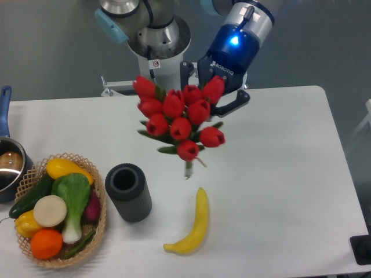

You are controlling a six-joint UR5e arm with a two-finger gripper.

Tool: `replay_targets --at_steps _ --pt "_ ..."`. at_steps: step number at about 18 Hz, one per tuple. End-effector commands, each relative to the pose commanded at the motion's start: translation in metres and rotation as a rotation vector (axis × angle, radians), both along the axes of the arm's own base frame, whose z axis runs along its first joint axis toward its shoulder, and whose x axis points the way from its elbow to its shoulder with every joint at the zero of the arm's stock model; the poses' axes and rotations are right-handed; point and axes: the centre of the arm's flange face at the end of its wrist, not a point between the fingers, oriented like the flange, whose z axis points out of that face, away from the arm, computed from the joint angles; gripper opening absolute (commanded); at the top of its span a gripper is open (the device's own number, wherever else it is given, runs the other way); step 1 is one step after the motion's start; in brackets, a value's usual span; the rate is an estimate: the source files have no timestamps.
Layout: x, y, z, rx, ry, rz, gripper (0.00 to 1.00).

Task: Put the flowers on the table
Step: 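Carry the red tulip bouquet with the gripper away from the black cup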

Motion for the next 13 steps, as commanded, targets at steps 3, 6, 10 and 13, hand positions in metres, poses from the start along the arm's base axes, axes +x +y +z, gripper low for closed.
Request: replay_targets --at_steps 3,6,10,13 --pt "0.000 -0.011 -0.018 -0.150 -0.021 0.072 0.28" --pt "0.000 -0.019 -0.041 -0.301 -0.017 0.140 0.28" --pt "-0.010 -0.031 -0.076 -0.530 -0.037 0.188 0.28" --pt "-0.026 -0.032 -0.106 -0.618 -0.072 0.159 0.28"
